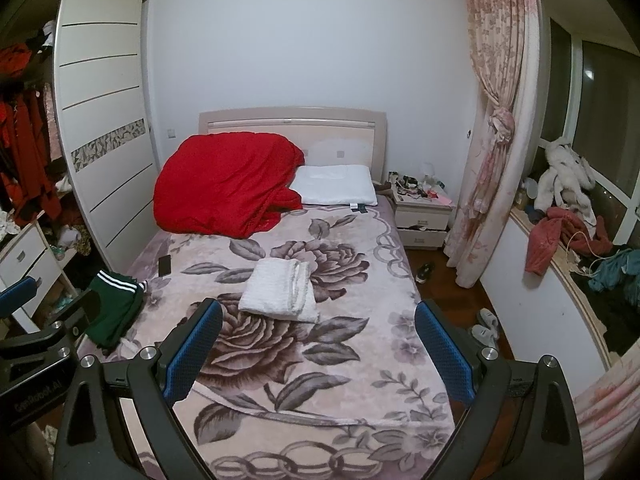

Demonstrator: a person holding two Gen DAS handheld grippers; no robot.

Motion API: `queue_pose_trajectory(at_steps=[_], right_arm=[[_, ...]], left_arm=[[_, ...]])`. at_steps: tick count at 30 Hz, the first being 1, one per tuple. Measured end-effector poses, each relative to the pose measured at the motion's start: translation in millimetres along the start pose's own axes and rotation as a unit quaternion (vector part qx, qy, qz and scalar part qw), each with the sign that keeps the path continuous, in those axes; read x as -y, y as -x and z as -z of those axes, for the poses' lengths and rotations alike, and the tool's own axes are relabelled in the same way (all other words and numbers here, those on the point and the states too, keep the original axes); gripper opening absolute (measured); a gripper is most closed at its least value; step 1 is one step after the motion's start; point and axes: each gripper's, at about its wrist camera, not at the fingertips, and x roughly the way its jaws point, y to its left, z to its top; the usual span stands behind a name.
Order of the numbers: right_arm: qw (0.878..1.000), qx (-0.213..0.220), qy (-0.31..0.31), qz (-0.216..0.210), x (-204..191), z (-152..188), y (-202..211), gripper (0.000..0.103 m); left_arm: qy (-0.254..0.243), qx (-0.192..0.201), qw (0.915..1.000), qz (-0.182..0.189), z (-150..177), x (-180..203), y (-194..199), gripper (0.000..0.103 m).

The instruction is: Fold large clothes

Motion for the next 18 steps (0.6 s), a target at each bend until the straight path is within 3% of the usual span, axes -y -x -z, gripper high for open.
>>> queue_pose_trajectory(at_steps=[18], right_arm=[[1.000, 0.002, -0.003, 0.005, -4, 11, 9, 0.099]], left_arm=[[0.004, 0.002, 1.0000, 0.002, 3, 2, 9, 0.098]])
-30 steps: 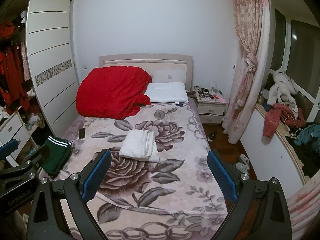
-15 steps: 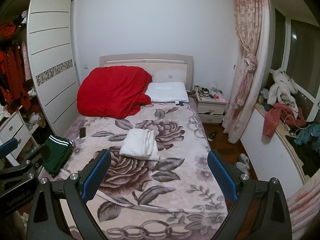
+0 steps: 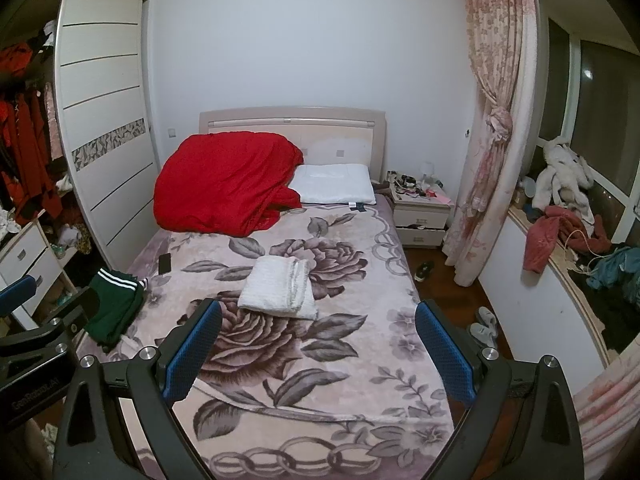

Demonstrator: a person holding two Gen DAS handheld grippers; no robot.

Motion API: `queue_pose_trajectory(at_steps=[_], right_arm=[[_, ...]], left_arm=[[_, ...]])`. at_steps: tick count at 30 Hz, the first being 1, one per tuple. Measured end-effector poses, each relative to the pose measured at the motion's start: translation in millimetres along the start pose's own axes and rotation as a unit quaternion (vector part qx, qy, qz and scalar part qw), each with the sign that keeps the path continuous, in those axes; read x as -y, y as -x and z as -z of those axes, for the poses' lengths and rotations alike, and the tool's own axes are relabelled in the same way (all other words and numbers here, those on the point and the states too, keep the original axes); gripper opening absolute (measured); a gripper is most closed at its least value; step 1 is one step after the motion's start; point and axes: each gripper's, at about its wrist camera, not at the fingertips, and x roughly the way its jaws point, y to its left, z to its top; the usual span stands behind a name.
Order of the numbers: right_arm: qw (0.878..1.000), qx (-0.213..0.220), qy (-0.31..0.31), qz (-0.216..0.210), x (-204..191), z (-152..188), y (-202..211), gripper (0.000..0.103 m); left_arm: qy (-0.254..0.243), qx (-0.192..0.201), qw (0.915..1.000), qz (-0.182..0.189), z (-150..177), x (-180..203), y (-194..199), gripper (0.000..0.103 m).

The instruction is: Fold large clothes

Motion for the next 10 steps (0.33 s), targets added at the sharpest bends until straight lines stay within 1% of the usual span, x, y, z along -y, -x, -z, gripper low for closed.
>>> queue_pose_trajectory(at_steps=[4, 7, 10], right_arm=[[1.000, 0.003, -0.003, 0.002, -0.6, 6.0, 5.1, 0.099], [1.000, 0.002, -0.001, 0.002, -1.5, 5.5, 4.2, 0.099], [1.000, 0.001, -0.002, 0.002, -3.6, 9.1, 7.5, 0.099]], left_arm=[[0.000, -0.001, 1.0000, 0.001, 2.2, -1.2, -0.4, 0.098], [-0.003, 0.000, 0.9999, -0.011, 1.9, 1.5, 1.0, 0.098], [0.000, -0.003, 1.0000, -0.004, 0.4, 3.3, 1.4, 0.098]])
